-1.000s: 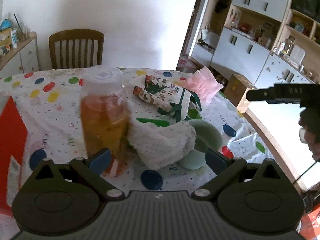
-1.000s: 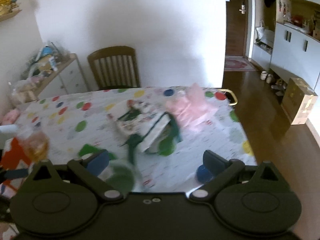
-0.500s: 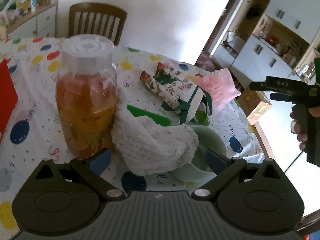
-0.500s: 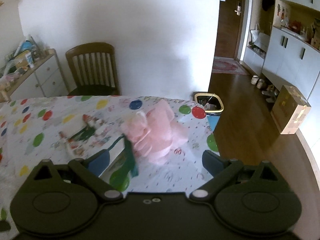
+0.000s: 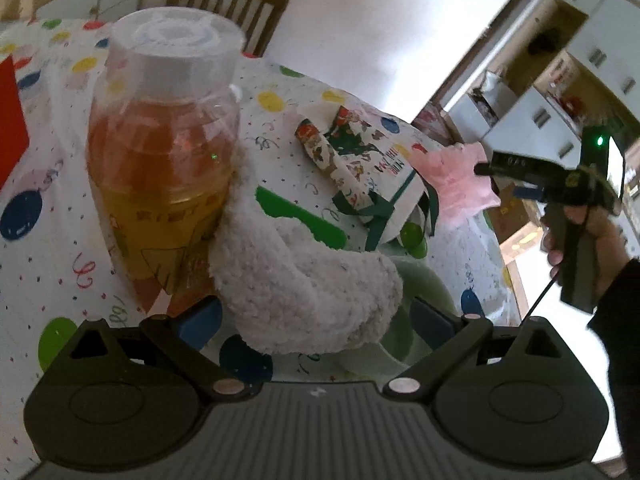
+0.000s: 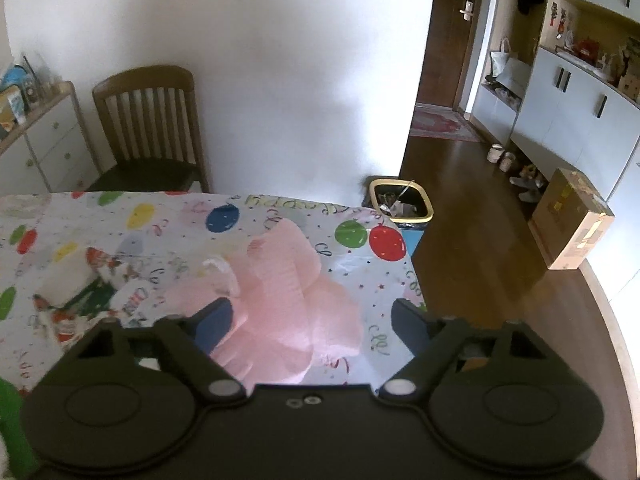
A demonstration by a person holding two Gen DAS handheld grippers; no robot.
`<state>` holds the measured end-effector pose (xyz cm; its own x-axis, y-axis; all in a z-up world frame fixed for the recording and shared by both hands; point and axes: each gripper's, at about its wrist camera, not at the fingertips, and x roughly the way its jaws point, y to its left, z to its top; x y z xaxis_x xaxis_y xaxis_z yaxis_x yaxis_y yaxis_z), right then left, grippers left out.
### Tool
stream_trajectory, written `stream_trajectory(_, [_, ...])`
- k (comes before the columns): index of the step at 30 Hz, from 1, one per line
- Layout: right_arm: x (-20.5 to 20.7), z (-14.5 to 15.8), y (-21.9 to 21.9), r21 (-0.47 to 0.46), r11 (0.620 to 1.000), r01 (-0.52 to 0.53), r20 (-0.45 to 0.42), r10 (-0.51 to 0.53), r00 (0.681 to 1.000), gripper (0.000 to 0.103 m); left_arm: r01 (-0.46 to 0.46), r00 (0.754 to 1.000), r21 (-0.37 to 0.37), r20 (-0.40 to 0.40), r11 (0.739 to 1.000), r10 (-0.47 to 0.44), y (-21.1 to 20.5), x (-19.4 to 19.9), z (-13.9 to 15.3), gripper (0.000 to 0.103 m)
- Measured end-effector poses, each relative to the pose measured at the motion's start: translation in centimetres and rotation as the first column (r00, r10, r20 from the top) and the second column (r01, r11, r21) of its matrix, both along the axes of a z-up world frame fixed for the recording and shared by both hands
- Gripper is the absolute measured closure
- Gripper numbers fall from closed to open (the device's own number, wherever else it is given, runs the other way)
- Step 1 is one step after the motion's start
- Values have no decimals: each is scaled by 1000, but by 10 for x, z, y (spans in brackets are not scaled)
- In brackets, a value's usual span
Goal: Organize soft objects
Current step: 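Reach the left tool to the white fluffy towel while the right tool reaches the pink mesh puff, then close the left tool on the white towel while the right tool closes on the pink puff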
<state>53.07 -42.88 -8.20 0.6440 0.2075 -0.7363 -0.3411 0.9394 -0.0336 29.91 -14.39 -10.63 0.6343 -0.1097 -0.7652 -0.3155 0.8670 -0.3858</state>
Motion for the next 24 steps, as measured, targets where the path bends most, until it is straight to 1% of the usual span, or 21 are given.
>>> stream_trajectory(4, [9, -12, 3, -4, 1000, 3, -20, -3, 1000, 27, -36, 999, -35, 4, 999, 36, 5, -2, -1, 3])
stream_trajectory(5, [10, -14, 3, -5, 1000, 0, -25, 0, 1000, 32, -40, 999, -36, 6, 999, 41, 5, -2, -1, 6])
stream_trajectory(6, [11, -16, 4, -5, 1000, -5, -30, 5, 1000, 34, -46, 999, -39, 8, 998, 46, 5, -2, -1, 8])
stream_trajectory(9, [9, -22, 8, 2, 1000, -17, -37, 17, 999, 42, -67, 998, -62, -3, 996, 67, 7, -2, -5, 21])
stream_trajectory(10, [9, -23, 9, -4, 1000, -19, -35, 19, 999, 46, -73, 997, -71, -10, 995, 73, 8, -2, -6, 30])
stream_trajectory(11, [8, -23, 10, -9, 1000, -22, -33, 22, 999, 52, -81, 997, -78, -18, 994, 80, 10, -2, -8, 39])
stream_trajectory(13, [6, -24, 11, -8, 1000, -28, -30, 28, 999, 60, -92, 996, -96, -30, 991, 90, 12, -3, -11, 45])
stream_trajectory(15, [4, -23, 10, -5, 1000, -21, -21, 20, 1000, 65, -94, 995, -118, -34, 988, 91, 13, -3, -14, 52])
stream_trajectory(17, [2, -23, 7, 4, 1000, -19, -21, 19, 1000, 75, -92, 995, -123, -37, 988, 88, 13, -3, -15, 62])
stream_trajectory(18, [0, -23, 6, 8, 1000, -22, -21, 23, 1000, 78, -87, 996, -119, -37, 989, 84, 12, -3, -15, 64])
stream_trajectory(20, [-2, -22, 5, 9, 999, -32, -19, 32, 999, 90, -81, 996, -110, -37, 991, 78, 9, -3, -14, 70])
stream_trajectory(22, [-6, -21, 3, 8, 1000, -27, -12, 27, 1000, 94, -78, 996, -104, -42, 992, 74, 8, -4, -13, 72])
stream_trajectory(24, [-10, -19, -2, 23, 1000, -12, -5, 12, 1000, 97, -71, 997, -90, -36, 993, 68, 6, -4, -13, 77])
